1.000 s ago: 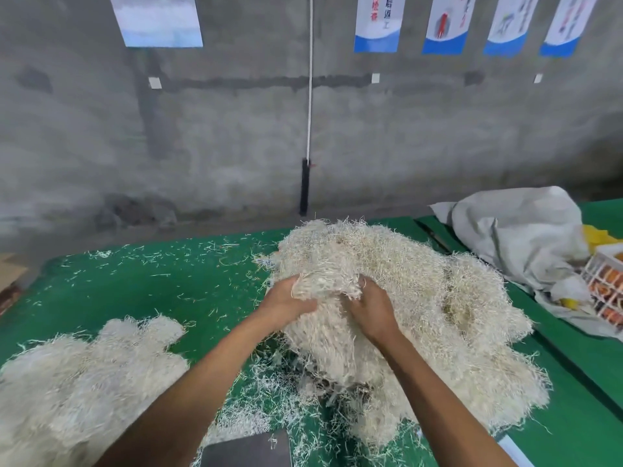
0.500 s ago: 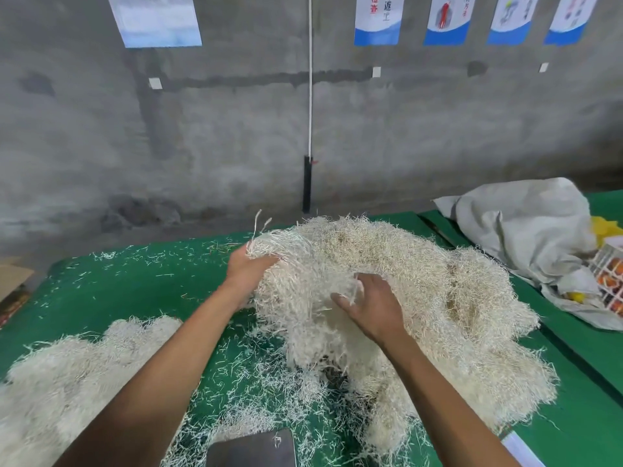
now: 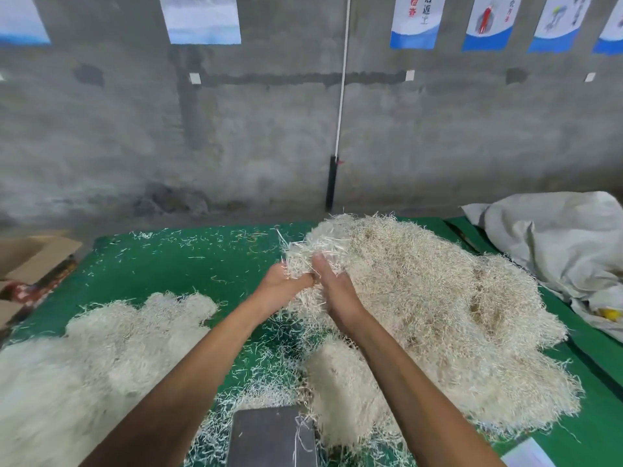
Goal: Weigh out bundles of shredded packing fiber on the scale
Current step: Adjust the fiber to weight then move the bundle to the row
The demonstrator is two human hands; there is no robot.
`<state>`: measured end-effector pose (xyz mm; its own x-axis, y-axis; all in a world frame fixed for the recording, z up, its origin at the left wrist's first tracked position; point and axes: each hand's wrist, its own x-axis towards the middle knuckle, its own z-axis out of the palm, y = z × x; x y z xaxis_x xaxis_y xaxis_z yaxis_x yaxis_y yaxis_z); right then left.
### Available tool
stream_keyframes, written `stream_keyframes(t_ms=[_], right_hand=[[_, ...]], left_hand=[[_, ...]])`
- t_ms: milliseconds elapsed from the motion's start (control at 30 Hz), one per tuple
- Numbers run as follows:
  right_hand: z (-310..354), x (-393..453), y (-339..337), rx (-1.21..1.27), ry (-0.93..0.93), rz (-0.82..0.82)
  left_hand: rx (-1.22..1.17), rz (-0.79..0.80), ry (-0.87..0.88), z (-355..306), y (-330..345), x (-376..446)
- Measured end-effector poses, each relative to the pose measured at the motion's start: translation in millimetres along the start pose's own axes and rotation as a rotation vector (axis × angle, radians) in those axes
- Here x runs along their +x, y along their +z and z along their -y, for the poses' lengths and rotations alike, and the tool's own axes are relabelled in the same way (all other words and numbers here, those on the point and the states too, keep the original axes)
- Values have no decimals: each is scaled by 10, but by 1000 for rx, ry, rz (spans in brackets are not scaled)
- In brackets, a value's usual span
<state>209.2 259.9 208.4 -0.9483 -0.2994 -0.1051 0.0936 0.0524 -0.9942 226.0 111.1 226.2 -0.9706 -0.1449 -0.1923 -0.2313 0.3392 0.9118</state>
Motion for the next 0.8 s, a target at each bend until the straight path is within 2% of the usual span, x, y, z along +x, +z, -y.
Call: stream_keyframes(t_ms=[100,133,200,300,500,633,733,800], right_hand=[[-180,-87,112,-27,84,-147],[-252,-141,144,-49,73,-187],[-405,-280,216,-175,22,-221],[-764,-541,389,-509,8,-80],[-1495,-954,596,-908,13,218],[-1705,-1080,485,-804,77,87],[-1779,-1115,400,-763,32,29],[-1849,-1102,369,-744,20,23]], left_hand=[[23,104,14,284,-193,-256],[-41,103,36,378,-269,-330],[-178,-7,36,596,-416,-475],[-158,-174,-72,1097,-575,-669],[66,-120,-298,2092,-531,-981],[-28,50,-427,2431,-491,-1199],[-44,-22,-469,2500,-437,-1252],[-5,-98,-408,2492,-395,-1244]])
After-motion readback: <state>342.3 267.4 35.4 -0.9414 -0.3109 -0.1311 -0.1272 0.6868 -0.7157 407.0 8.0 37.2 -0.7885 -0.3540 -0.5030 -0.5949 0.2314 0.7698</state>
